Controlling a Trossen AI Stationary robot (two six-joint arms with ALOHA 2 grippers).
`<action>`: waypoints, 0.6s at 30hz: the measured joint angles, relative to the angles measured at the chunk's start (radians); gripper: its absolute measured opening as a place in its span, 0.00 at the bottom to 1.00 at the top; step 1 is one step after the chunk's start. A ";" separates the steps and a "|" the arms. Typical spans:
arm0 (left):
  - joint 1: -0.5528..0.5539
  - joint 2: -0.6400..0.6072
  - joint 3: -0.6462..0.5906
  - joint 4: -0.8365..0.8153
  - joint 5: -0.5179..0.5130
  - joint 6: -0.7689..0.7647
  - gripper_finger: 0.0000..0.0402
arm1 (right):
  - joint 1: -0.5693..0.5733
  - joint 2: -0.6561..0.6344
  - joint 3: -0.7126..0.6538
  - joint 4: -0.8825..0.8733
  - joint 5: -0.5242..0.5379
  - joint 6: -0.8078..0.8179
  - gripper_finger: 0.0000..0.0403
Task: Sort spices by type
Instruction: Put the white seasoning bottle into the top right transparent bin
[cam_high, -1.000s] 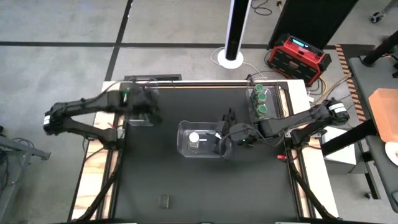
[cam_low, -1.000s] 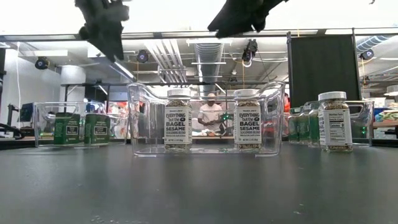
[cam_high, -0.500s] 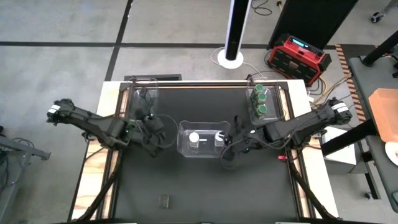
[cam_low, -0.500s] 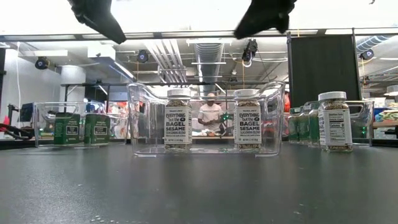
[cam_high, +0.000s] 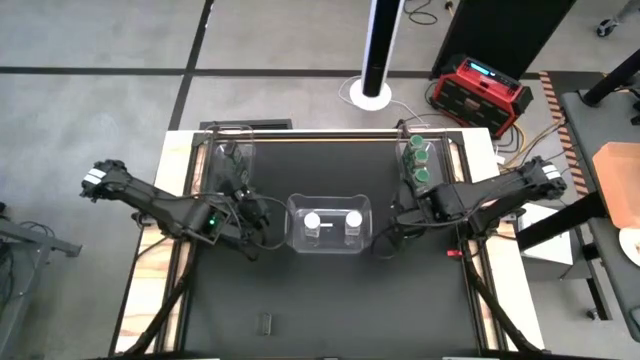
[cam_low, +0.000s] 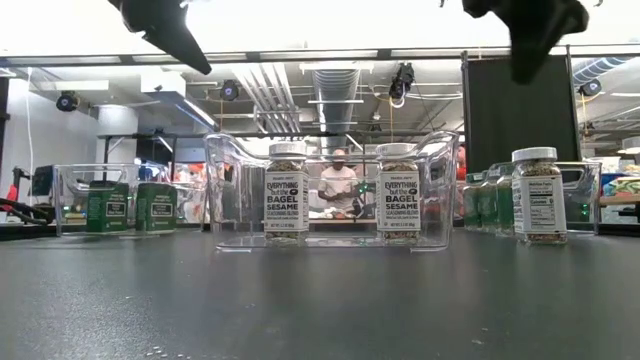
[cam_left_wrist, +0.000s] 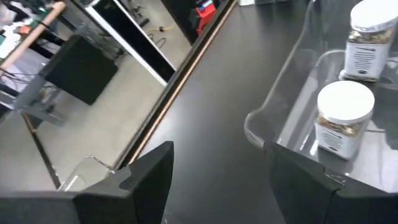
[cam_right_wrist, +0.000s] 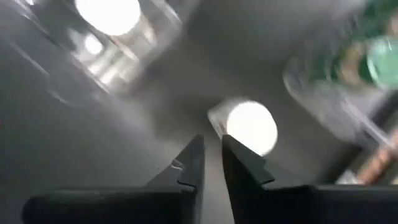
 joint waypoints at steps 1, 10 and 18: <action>0.000 0.002 0.000 0.000 -0.008 -0.001 0.57 | 0.000 -0.001 -0.001 -0.015 -0.029 0.014 0.18; 0.000 0.003 0.000 0.007 -0.032 -0.015 0.58 | -0.030 -0.002 -0.019 -0.039 -0.094 0.168 0.52; 0.000 0.003 0.000 0.007 -0.032 0.010 0.58 | -0.146 -0.001 -0.067 -0.051 -0.113 0.206 0.76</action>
